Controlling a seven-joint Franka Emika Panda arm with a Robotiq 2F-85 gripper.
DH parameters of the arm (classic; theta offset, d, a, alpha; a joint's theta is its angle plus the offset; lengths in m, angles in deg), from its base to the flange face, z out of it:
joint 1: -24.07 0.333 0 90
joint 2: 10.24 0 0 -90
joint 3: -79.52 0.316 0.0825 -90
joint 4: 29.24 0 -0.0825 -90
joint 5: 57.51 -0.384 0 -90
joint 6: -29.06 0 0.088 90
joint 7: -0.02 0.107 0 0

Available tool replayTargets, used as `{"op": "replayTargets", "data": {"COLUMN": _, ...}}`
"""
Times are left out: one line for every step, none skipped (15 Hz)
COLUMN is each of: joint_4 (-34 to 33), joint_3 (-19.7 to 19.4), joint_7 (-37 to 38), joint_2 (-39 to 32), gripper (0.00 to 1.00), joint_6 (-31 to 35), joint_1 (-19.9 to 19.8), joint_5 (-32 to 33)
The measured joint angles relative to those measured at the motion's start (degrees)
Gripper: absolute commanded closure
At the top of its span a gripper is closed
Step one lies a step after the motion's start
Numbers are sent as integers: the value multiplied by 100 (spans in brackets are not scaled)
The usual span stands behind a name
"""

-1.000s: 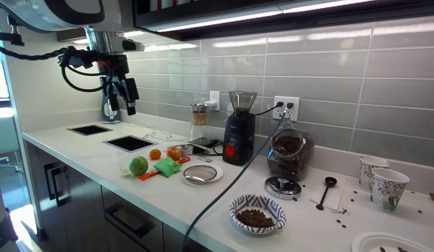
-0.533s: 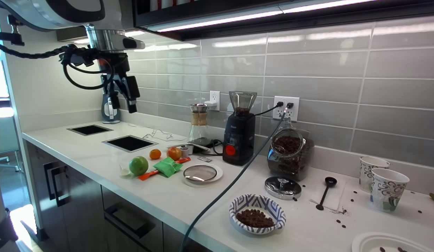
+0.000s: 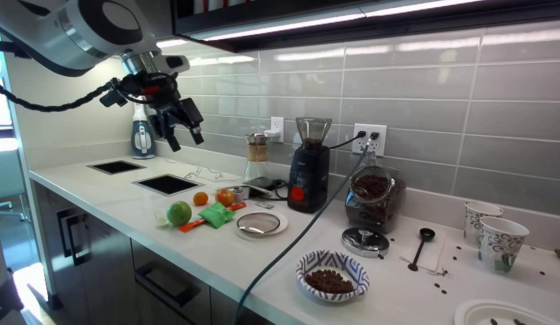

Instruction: Pick up the clear lid on the white plate and put it on the black machine

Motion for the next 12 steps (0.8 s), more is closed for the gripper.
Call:
{"op": "replayTargets", "data": {"joint_4": -4, "joint_3": 78, "joint_7": 37, "joint_2": -187, "gripper": 0, "joint_6": 128, "joint_1": -84, "joint_5": 256}}
{"op": "replayTargets", "data": {"joint_4": -6, "joint_3": 141, "joint_7": 94, "joint_2": -378, "gripper": 0, "joint_6": 234, "joint_1": -178, "joint_5": 532}}
{"op": "replayTargets", "data": {"joint_4": -10, "joint_3": 199, "joint_7": 180, "joint_2": -563, "gripper": 0, "joint_6": 322, "joint_1": -285, "joint_5": 823}}
{"op": "replayTargets", "data": {"joint_4": -16, "joint_3": 261, "joint_7": 302, "joint_2": -738, "gripper": 0, "joint_6": 376, "joint_1": -395, "joint_5": 1133}}
{"op": "replayTargets", "data": {"joint_4": -21, "joint_3": 334, "joint_7": 471, "joint_2": -904, "gripper": 0, "joint_6": 420, "joint_1": -503, "joint_5": 1467}}
{"op": "replayTargets", "data": {"joint_4": -26, "joint_3": 429, "joint_7": 706, "joint_2": -1073, "gripper": 0, "joint_6": 439, "joint_1": -611, "joint_5": 1840}}
{"op": "replayTargets", "data": {"joint_4": -30, "joint_3": 528, "joint_7": 998, "joint_2": -1227, "gripper": 0, "joint_6": 443, "joint_1": -696, "joint_5": 2192}}
{"op": "replayTargets", "data": {"joint_4": -32, "joint_3": 640, "joint_7": 1398, "joint_2": -1390, "gripper": 0, "joint_6": 444, "joint_1": -764, "joint_5": 2587}}
{"op": "replayTargets", "data": {"joint_4": -37, "joint_3": 841, "joint_7": 1834, "joint_2": -1525, "gripper": 0, "joint_6": 444, "joint_1": -897, "joint_5": 2909}}
{"op": "replayTargets", "data": {"joint_4": -43, "joint_3": 1130, "joint_7": 2266, "joint_2": -1629, "gripper": 0, "joint_6": 444, "joint_1": -1103, "joint_5": 3187}}
{"op": "replayTargets", "data": {"joint_4": -48, "joint_3": 1464, "joint_7": 2704, "joint_2": -1714, "gripper": 0, "joint_6": 444, "joint_1": -1336, "joint_5": 3484}}
{"op": "replayTargets", "data": {"joint_4": -48, "joint_3": 1790, "joint_7": 3127, "joint_2": -1789, "gripper": 0, "joint_6": 438, "joint_1": -1558, "joint_5": 3760}}
